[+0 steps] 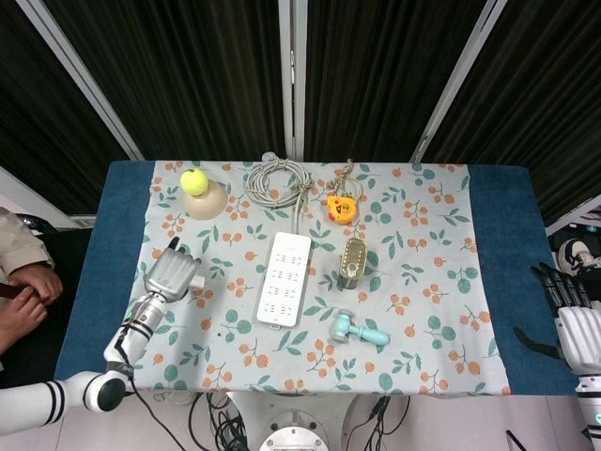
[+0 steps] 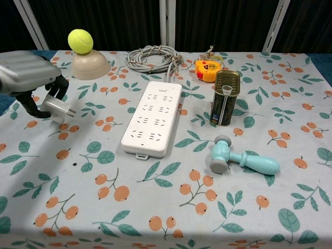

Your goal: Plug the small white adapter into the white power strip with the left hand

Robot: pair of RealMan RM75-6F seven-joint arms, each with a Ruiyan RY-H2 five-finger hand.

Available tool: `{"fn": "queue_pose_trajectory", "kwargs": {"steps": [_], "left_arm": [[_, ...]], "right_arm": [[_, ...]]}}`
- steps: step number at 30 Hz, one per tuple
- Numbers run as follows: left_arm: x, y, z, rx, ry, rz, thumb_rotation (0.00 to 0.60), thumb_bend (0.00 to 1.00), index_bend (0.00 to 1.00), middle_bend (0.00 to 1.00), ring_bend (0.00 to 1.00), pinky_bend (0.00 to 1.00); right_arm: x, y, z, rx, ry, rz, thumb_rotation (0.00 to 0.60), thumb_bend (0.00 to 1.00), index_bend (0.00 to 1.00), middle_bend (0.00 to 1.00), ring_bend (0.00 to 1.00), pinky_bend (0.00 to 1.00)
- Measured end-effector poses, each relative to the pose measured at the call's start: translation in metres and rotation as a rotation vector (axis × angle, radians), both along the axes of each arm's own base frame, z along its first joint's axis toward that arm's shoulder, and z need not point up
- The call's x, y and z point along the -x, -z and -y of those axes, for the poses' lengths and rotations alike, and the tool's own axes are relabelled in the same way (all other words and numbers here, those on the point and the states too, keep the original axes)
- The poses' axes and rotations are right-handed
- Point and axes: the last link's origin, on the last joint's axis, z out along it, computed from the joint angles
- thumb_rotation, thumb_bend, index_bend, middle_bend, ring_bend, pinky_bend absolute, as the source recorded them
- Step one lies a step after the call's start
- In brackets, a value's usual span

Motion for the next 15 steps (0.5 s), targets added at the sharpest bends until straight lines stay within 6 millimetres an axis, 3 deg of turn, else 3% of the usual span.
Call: {"fn": "queue_pose_trajectory", "kwargs": {"steps": [6, 15], "left_arm": [[-0.015, 0.015, 0.008, 0.037, 0.001, -0.033, 0.600, 0.35, 0.47, 0.49, 0.31, 0.12], [-0.020, 0.019, 0.015, 0.040, 0.014, -0.036, 0.600, 0.31, 0.36, 0.40, 0.25, 0.11]], "right_arm": [[0.000, -0.001, -0.001, 0.003, 0.004, 0.001, 0.600, 0.13, 0.00, 0.02, 0.00, 0.00], [0.001, -0.001, -0.002, 0.001, 0.006, -0.001, 0.600, 0.13, 0.00, 0.02, 0.00, 0.00]]}}
